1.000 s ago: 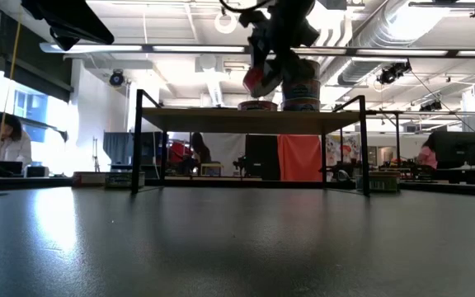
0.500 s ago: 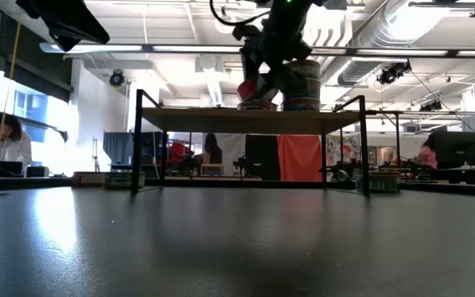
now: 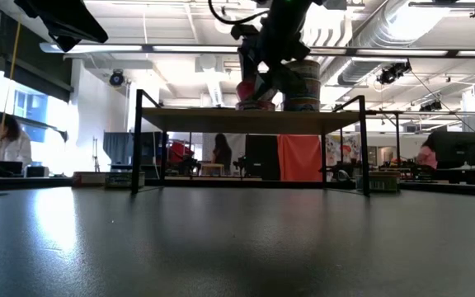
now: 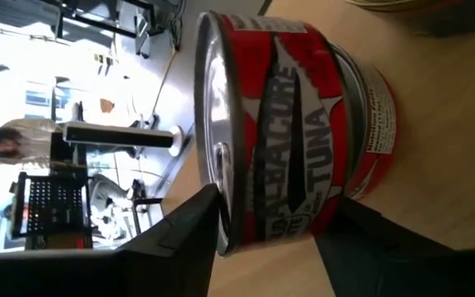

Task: Stack canned seafood by type on shelf
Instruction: Stack the red tuna can on top of the red tuna can on the shelf

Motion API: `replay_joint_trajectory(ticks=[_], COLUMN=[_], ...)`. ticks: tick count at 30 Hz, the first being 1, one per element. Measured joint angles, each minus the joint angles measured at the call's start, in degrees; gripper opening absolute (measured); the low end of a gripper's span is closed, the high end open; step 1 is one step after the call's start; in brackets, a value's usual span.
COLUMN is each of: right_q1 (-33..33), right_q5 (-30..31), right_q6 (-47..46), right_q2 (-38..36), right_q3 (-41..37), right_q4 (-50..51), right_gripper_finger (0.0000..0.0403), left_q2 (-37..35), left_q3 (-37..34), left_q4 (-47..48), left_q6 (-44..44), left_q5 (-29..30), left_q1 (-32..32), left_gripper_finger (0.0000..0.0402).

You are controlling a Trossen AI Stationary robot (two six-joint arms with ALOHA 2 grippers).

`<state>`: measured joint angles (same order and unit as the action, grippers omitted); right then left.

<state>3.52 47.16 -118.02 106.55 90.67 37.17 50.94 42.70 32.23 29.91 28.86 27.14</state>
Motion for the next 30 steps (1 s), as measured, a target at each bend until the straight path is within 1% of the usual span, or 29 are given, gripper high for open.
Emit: replay_joint_trajectory(ticks=[5, 13, 16, 20, 24, 30], right_q1=[-0.2, -0.1, -0.1, 0.0, 0.0, 0.7], right_q5=[1.8, 0.4, -0.7, -2.1, -3.2, -6.7], right_q6=[0.2, 2.8, 3.6, 3.0, 2.6, 3.9], right_q2=[0.0, 0.0, 0.0, -0.1, 0.0, 0.1], right_q3=[0.0, 0.0, 0.0, 0.2, 2.3, 7.6], right_q4=[-1.0, -1.2, -1.3, -1.1, 2.0, 11.0], right_gripper_finger=[0.0188, 0.0250, 0.0267, 0.0273, 0.0273, 0.0273], left_q2=[0.0, 0.0, 0.0, 0.0, 0.0, 0.0], left_q3=[0.0, 0.0, 0.0, 0.0, 0.0, 0.0], left_q4=[0.0, 0.0, 0.0, 0.0, 0.0, 0.0], left_q6=[0.0, 0.0, -0.1, -0.1, -0.1, -0.1], left_q5=[0.0, 0.0, 0.0, 0.0, 0.0, 0.0], left_q1=[0.0, 0.0, -0.2, -0.3, -0.3, -0.3], left_gripper_finger=[0.0000, 0.0000, 0.0000, 0.0000, 0.0000, 0.0000])
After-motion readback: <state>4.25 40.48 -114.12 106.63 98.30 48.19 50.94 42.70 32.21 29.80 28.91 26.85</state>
